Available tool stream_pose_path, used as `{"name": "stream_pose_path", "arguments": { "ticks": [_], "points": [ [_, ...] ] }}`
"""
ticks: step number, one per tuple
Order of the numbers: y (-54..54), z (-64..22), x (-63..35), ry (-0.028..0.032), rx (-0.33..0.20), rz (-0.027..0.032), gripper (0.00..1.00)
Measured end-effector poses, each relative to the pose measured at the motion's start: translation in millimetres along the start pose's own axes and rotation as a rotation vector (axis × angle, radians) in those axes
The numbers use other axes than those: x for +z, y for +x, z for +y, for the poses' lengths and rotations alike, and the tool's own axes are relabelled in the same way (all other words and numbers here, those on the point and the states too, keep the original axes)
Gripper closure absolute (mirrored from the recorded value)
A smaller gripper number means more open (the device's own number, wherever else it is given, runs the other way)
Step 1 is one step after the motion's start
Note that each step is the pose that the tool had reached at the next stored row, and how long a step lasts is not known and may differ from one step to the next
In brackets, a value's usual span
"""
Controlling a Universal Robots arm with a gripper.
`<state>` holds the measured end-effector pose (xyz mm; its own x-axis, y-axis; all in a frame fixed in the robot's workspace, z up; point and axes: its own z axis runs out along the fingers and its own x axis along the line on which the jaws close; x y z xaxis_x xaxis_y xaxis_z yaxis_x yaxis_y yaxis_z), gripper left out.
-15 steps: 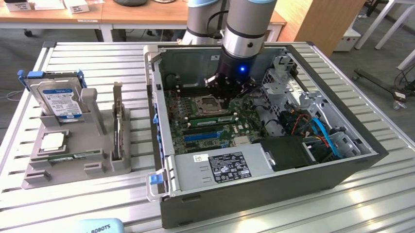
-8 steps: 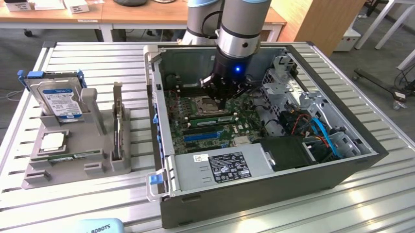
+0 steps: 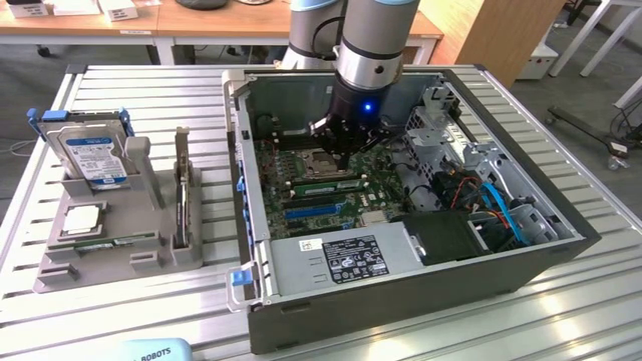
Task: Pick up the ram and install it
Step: 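Press down the ram until it locks into place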
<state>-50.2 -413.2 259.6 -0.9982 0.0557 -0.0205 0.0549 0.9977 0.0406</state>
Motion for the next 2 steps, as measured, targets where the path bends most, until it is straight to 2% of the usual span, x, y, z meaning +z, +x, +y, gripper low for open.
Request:
{"name": "stream_pose_path", "arguments": {
  "ticks": [2],
  "points": [
    [0.0, 0.0, 0.0, 0.0, 0.0, 0.0, 0.9]
  ]
}}
